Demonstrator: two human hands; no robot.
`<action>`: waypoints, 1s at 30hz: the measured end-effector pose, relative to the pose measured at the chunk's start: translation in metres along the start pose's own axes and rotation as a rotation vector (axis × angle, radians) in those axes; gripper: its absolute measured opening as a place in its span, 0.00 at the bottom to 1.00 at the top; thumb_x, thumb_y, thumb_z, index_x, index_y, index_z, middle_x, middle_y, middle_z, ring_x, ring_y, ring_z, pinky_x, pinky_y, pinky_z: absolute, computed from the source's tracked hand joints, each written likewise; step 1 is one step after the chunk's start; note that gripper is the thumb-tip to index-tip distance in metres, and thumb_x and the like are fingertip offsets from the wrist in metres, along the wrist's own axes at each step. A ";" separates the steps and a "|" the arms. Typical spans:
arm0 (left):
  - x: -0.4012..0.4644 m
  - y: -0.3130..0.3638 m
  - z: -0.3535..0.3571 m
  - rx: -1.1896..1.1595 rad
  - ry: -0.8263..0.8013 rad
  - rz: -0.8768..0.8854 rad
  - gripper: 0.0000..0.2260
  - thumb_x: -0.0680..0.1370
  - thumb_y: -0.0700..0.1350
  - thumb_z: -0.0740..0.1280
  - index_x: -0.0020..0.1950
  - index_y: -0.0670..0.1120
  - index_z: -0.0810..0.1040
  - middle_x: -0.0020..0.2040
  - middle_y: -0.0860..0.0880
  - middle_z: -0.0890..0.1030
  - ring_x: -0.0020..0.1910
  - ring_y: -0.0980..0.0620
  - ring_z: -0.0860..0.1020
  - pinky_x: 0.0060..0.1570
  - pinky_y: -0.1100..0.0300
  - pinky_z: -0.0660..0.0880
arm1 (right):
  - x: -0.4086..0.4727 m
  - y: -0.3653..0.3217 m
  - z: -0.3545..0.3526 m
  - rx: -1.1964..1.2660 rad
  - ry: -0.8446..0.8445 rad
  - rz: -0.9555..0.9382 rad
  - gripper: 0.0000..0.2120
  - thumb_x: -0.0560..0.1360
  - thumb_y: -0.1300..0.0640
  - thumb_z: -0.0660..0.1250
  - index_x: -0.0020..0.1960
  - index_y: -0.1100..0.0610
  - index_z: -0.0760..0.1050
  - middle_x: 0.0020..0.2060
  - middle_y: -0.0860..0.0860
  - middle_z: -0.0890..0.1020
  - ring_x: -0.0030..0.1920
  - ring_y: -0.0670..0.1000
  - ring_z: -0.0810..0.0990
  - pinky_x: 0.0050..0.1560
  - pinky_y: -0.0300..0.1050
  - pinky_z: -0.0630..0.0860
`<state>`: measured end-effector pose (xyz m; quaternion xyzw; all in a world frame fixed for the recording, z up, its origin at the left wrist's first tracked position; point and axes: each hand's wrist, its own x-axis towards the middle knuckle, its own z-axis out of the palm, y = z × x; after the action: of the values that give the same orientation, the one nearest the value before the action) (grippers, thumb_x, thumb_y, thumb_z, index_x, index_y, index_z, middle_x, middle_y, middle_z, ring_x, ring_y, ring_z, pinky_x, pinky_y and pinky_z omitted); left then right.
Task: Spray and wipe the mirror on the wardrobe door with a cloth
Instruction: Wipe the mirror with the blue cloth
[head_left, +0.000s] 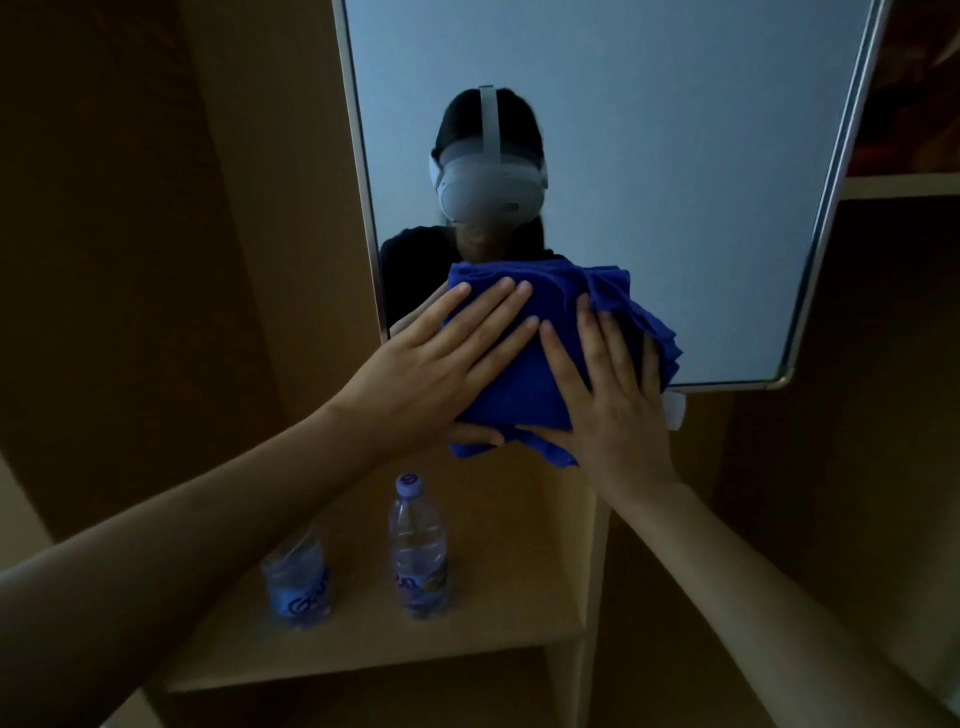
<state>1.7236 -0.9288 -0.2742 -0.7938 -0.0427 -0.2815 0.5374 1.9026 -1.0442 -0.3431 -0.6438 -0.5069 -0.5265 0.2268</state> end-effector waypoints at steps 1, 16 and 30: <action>0.001 0.000 0.000 -0.001 0.004 -0.001 0.43 0.77 0.70 0.45 0.79 0.39 0.46 0.78 0.38 0.47 0.78 0.41 0.50 0.77 0.46 0.45 | 0.001 0.002 -0.001 -0.002 -0.002 -0.013 0.49 0.70 0.32 0.64 0.79 0.53 0.46 0.77 0.57 0.51 0.77 0.56 0.51 0.74 0.56 0.42; 0.001 0.008 -0.002 -0.028 0.034 -0.042 0.38 0.78 0.62 0.58 0.78 0.37 0.55 0.77 0.35 0.57 0.77 0.39 0.56 0.76 0.45 0.48 | 0.002 -0.012 -0.004 -0.040 -0.031 0.048 0.50 0.69 0.42 0.74 0.79 0.54 0.47 0.77 0.57 0.51 0.77 0.56 0.51 0.73 0.56 0.42; -0.023 0.005 0.010 -0.007 0.028 -0.131 0.36 0.80 0.61 0.50 0.78 0.36 0.51 0.77 0.35 0.52 0.78 0.38 0.47 0.77 0.46 0.44 | 0.008 -0.032 0.000 -0.003 -0.057 -0.019 0.48 0.72 0.51 0.73 0.79 0.53 0.43 0.78 0.54 0.50 0.77 0.53 0.47 0.72 0.58 0.55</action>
<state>1.7102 -0.9171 -0.2924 -0.7872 -0.0857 -0.3273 0.5155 1.8739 -1.0287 -0.3434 -0.6540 -0.5185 -0.5109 0.2060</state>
